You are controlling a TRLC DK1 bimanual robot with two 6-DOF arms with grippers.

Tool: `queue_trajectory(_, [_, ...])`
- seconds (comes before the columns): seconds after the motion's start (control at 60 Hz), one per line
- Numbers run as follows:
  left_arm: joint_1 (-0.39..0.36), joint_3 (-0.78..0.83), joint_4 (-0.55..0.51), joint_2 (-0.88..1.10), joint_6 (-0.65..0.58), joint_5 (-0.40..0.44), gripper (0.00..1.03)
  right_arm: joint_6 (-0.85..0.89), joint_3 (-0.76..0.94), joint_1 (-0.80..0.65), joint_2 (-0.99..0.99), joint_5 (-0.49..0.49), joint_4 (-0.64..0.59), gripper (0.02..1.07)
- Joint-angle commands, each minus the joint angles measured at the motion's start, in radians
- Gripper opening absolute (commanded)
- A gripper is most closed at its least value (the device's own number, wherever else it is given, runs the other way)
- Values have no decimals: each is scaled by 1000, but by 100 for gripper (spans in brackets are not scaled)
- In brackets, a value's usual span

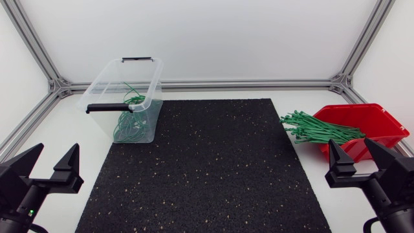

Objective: Take a green cable tie from the red box, thread the tail through the head to close it, then place it in the transparent bin on the left.

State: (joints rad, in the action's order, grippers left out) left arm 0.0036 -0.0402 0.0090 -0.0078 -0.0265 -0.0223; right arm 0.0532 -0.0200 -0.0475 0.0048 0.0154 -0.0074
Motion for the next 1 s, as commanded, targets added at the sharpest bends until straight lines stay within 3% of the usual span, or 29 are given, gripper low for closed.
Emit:
queue_trajectory(0.0, [1, 40, -14, -6, -4, 5, 99, -7, 20, 6, -11, 3, -5, 104])
queue_trajectory(0.383, [3, 40, -14, -6, -4, 5, 99, -1, 12, 6, -12, 3, 3, 104])
queue_trajectory(0.717, [-1, 40, -12, -6, -4, 5, 99, -4, -130, 8, 4, 11, -40, 104])
queue_trajectory(0.983, [3, 40, -14, -6, -4, 5, 99, -12, -347, 3, 244, -2, -103, 103])
